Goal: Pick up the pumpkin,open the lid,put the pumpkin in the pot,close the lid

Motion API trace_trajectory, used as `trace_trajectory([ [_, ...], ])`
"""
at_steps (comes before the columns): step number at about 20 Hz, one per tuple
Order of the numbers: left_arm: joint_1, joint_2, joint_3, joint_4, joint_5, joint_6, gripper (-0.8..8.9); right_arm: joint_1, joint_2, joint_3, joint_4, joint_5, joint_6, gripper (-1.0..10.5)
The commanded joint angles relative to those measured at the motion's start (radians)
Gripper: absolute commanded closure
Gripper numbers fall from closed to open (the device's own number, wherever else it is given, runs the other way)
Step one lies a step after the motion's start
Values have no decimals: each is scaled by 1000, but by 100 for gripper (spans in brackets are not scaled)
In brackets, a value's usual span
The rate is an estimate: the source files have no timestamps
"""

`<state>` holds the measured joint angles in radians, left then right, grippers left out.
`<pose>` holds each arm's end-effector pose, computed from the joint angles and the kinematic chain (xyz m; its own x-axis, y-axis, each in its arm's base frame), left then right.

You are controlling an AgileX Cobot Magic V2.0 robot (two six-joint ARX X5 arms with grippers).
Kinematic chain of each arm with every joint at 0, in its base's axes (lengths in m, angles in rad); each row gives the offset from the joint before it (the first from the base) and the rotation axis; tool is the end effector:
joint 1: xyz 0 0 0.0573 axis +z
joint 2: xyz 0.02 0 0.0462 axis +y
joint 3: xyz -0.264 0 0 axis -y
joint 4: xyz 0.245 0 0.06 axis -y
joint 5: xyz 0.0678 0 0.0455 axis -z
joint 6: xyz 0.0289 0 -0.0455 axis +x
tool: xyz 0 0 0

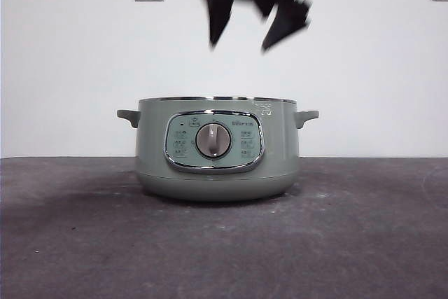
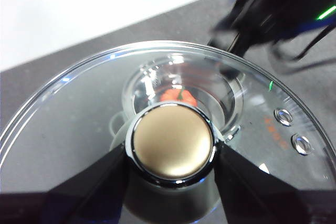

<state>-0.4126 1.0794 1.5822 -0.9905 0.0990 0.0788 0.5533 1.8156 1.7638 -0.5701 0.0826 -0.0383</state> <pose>0.1514 -0.0694 0.4617 0.7657 -0.4431 -0.4663 0.5113 0.8591 0.0234 0.3503 0.2136 0.3506 0.7325 0.3555 -0.5806 -0.4853 0.8708 -0.0792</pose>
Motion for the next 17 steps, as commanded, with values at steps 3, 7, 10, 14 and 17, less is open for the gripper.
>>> trace_trajectory([
  [3,0,122,10,162,42,24,826,-23,-294,-1,-135,0,70,380],
  [7,-2,273,10,303,89,26,826,-21,-488,-1,-267,-5,67,380],
  [10,-4,361,10,399,90,28,826,-20,-575,-1,-335,-5,68,380],
  [14,-14,449,10,491,91,28,826,-14,-645,-1,-397,-6,68,380],
  [17,-19,514,10,552,91,31,826,-13,-679,-1,-436,-6,69,380],
])
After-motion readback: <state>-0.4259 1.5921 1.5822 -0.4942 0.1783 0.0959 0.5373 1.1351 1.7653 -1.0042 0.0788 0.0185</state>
